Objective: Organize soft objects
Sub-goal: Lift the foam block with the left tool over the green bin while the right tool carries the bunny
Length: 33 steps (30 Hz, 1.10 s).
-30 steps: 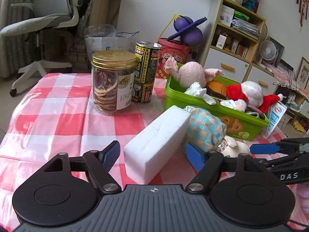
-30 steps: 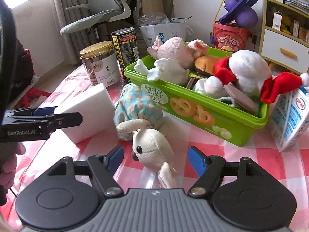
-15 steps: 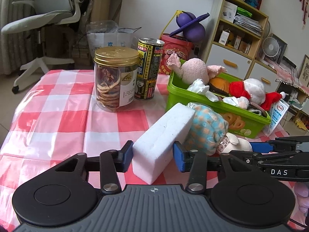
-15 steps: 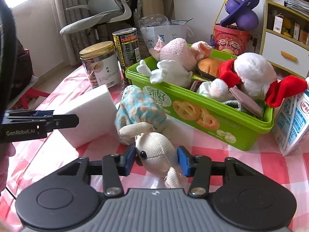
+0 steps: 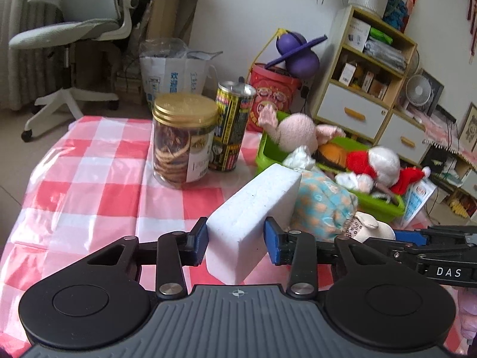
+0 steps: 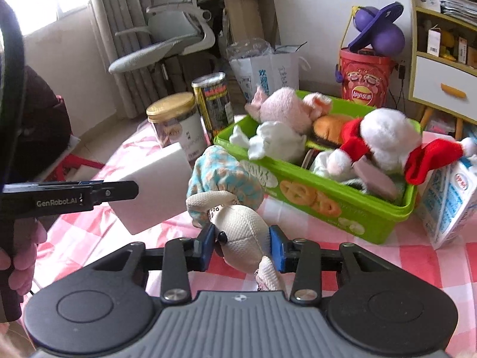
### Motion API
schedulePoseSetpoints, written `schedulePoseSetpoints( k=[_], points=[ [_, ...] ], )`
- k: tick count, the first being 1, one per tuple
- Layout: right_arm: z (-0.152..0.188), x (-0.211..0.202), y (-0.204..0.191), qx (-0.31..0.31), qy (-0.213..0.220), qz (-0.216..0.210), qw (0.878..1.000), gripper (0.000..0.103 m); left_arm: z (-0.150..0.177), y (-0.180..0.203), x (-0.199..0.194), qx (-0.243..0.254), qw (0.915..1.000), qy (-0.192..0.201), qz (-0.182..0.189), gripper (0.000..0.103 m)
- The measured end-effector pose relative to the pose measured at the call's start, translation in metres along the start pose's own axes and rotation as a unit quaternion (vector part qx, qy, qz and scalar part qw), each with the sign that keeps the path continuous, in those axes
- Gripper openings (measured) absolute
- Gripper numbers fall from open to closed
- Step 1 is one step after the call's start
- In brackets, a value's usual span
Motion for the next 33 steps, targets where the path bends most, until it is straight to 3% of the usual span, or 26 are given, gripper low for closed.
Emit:
schedulePoseSetpoints(
  k=[7, 18, 23, 28, 33],
  points=[
    [-0.017, -0.024, 0.015, 0.035, 0.041, 0.013, 0.998, 0.031, -0.018, -0.002, -0.013, -0.041, 0.9989, 0.025, -0.004, 0.039],
    [-0.047, -0.046, 0.060, 0.116, 0.097, 0.064, 0.986, 0.031, -0.044, 0.033, 0.006, -0.029, 0.9987, 0.029, 0.031, 0.038],
    [-0.069, -0.033, 0.080, 0.129, 0.096, 0.078, 0.984, 0.031, -0.058, 0.062, 0.032, -0.011, 0.9987, 0.015, 0.048, 0.038],
    [-0.095, -0.024, 0.099, 0.096, 0.084, 0.087, 0.988, 0.031, -0.073, 0.086, 0.059, 0.020, 0.9968, -0.017, 0.075, 0.038],
    [-0.119, -0.009, 0.121, 0.062, 0.059, 0.115, 0.990, 0.031, -0.081, 0.101, 0.093, 0.037, 0.9956, -0.050, 0.070, 0.038]
  ],
)
Point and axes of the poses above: each gripper's, at about its wrist camera, not at the fingertips, and x roughly the way its jaws point, y to its right, z to its underside, the point moved 4 cm from there along x, roughly the way its jaws point, and after that the axes turned 5 degrees about y, right-handed, at the moved point
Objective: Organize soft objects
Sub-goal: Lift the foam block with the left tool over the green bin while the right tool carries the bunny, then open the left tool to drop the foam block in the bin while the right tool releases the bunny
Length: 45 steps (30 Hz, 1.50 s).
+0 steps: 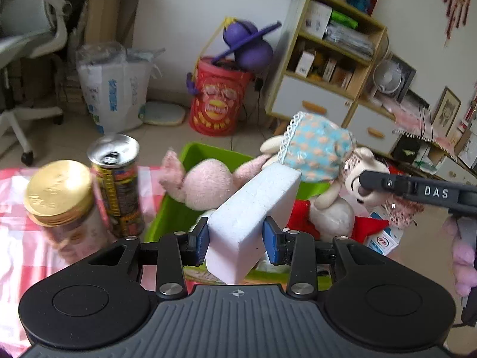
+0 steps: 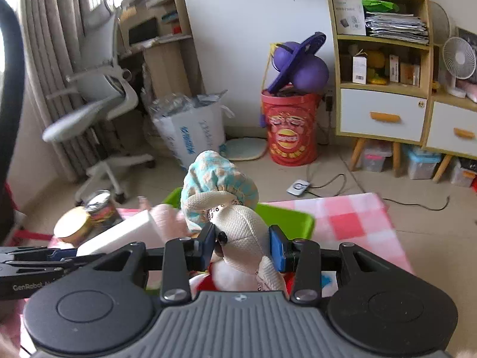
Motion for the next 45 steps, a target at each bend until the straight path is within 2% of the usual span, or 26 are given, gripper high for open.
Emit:
schedulePoseSetpoints(
  k=[3, 9, 14, 17, 21, 24, 26, 27, 28, 30, 36, 40, 43, 45],
  points=[
    [-0.005, 0.019, 0.004, -0.016, -0.024, 0.013, 0.999, 0.031, 0.001, 0.005, 0.021, 0.016, 0.9996, -0.019, -0.010, 0.038],
    [0.001, 0.052, 0.001, -0.059, -0.055, 0.033, 0.996, 0.031, 0.001, 0.008, 0.035, 0.032, 0.9992, -0.012, -0.019, 0.037],
    [0.004, 0.074, 0.003, -0.084, -0.077, 0.055, 0.992, 0.031, -0.002, -0.003, 0.041, 0.008, 0.9995, 0.000, -0.032, 0.037],
    [0.007, 0.081, 0.005, -0.095, -0.085, 0.065, 0.990, 0.032, -0.005, -0.003, 0.048, 0.011, 0.9990, 0.008, -0.043, 0.037],
    [0.008, 0.084, 0.005, -0.097, -0.085, 0.071, 0.989, 0.036, -0.003, 0.000, 0.049, 0.019, 0.9987, 0.019, -0.042, 0.044],
    [0.005, 0.077, 0.006, -0.091, -0.076, 0.063, 0.991, 0.038, -0.002, 0.003, 0.045, 0.039, 0.9975, 0.025, -0.052, 0.049],
    [0.002, 0.071, 0.004, -0.083, -0.069, 0.060, 0.992, 0.040, -0.001, 0.004, 0.041, 0.046, 0.9971, 0.027, -0.055, 0.059],
    [0.001, 0.068, 0.004, -0.081, -0.066, 0.058, 0.993, 0.043, 0.000, 0.004, 0.038, 0.046, 0.9971, 0.028, -0.054, 0.067],
    [-0.001, 0.064, 0.003, -0.080, -0.063, 0.057, 0.993, 0.047, -0.001, 0.003, 0.036, 0.044, 0.9971, 0.029, -0.055, 0.070],
    [-0.004, 0.057, 0.001, -0.077, -0.055, 0.057, 0.994, 0.051, -0.001, 0.000, 0.030, 0.034, 0.9974, 0.027, -0.057, 0.074],
    [-0.004, 0.026, -0.010, -0.084, -0.047, 0.056, 0.994, 0.051, 0.008, -0.002, 0.000, 0.025, 0.9975, 0.024, -0.062, 0.081],
    [0.001, -0.002, -0.018, -0.068, -0.037, 0.048, 0.996, 0.061, 0.017, -0.002, -0.022, 0.017, 0.9963, 0.011, -0.083, 0.088],
    [0.010, -0.024, -0.026, -0.063, -0.033, 0.049, 0.996, 0.063, 0.027, -0.002, -0.039, 0.011, 0.9947, 0.006, -0.102, 0.096],
    [0.018, -0.038, -0.030, -0.056, -0.032, 0.045, 0.997, 0.065, 0.036, -0.001, -0.052, 0.000, 0.9936, 0.002, -0.113, 0.098]
  ],
)
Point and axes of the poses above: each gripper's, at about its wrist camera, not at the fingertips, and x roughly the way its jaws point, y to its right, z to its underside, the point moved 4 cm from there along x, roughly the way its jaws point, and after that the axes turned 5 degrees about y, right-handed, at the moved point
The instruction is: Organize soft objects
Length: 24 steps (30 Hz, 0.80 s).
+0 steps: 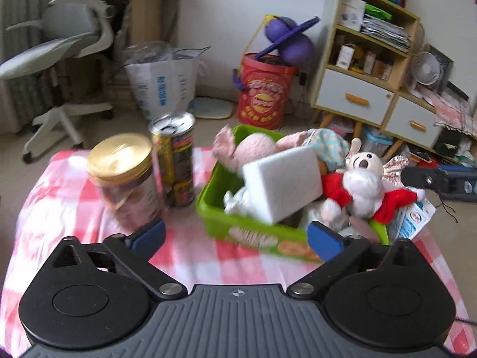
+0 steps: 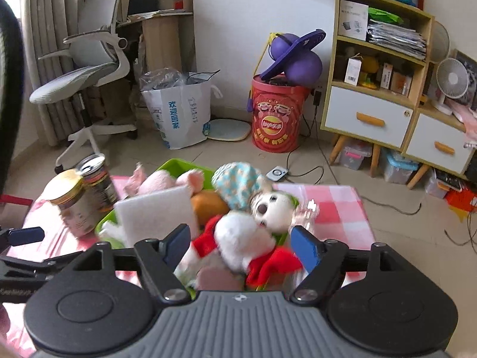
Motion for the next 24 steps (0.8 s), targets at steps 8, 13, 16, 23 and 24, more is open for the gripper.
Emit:
schedulePoseSetpoints(
  k=[8, 13, 16, 23, 24],
  points=[
    [0.045, -0.042, -0.027, 0.018, -0.018, -0.011, 1.000, 0.075, 0.035, -0.003, -0.043, -0.005, 0.9980, -0.039, -0.050, 0.098],
    [0.068, -0.068, -0.038, 0.025, -0.034, 0.007, 0.999, 0.077, 0.053, -0.001, -0.074, 0.004, 0.9956, -0.056, -0.075, 0.098],
    [0.080, -0.085, -0.041, 0.038, -0.038, 0.014, 0.998, 0.083, 0.062, 0.000, -0.090, 0.000, 0.9948, -0.060, -0.082, 0.098],
    [0.095, -0.101, -0.045, 0.049, -0.047, 0.017, 0.998, 0.083, 0.075, 0.001, -0.106, -0.006, 0.9944, -0.068, -0.081, 0.098],
    [0.096, -0.101, -0.044, 0.053, -0.048, 0.015, 0.997, 0.083, 0.075, 0.002, -0.107, -0.003, 0.9946, -0.067, -0.079, 0.098]
  ],
)
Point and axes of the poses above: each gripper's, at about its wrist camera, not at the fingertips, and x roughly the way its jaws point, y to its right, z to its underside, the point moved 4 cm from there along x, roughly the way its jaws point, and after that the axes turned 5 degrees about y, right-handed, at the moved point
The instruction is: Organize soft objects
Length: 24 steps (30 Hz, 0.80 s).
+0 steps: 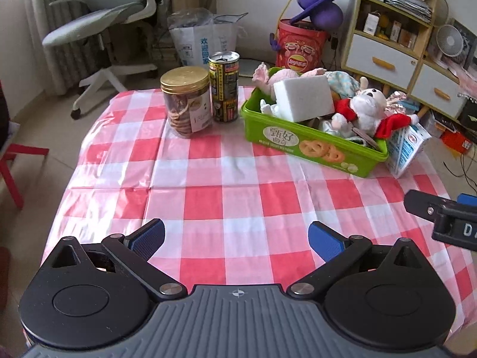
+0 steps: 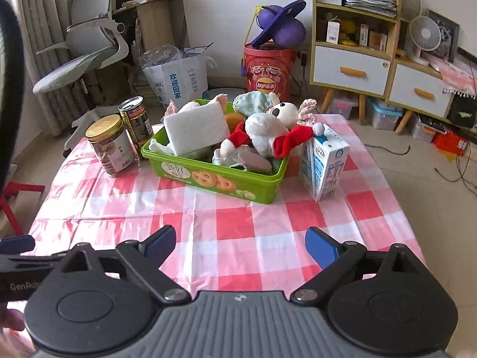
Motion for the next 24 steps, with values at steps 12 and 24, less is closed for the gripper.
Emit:
schedulePoseSetpoints(
  k=[12, 24],
  points=[
    [0.003, 0.011, 0.004, 0.029, -0.026, 0.001, 0.999, 0.083, -0.003, -0.008, 0.000, -0.012, 0.9999, 0.001, -0.008, 0.098],
    [0.005, 0.009, -0.001, 0.031, -0.028, -0.005, 0.999, 0.084, -0.003, -0.010, -0.004, -0.015, 0.9998, 0.002, -0.014, 0.098]
  ],
)
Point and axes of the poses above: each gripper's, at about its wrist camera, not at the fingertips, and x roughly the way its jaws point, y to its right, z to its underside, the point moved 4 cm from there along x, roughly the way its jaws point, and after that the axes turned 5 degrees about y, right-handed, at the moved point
